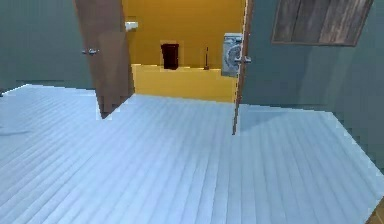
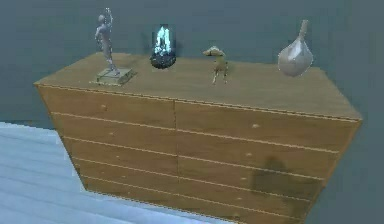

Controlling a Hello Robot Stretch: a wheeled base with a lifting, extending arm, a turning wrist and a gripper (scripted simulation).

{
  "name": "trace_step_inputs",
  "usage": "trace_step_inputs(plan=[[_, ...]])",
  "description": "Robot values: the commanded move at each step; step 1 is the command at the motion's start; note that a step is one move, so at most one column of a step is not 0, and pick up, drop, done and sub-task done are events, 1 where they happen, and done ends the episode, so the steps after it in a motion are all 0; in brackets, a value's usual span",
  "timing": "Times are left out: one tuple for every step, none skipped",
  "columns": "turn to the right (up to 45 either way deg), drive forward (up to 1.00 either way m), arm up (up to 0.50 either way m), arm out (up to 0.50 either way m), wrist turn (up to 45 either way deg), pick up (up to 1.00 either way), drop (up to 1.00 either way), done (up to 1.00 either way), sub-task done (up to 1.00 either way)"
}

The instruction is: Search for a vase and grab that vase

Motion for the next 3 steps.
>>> trace_step_inputs(plan=[[45.0,0.0,0.0,0.0,0.0,0.0,0.0,0.0,0.0],[42.0,0.0,0.0,0.0,0.0,0.0,0.0,0.0,0.0],[0.0,0.2,0.0,0.0,0.0,0.0,0.0,0.0,0.0]])
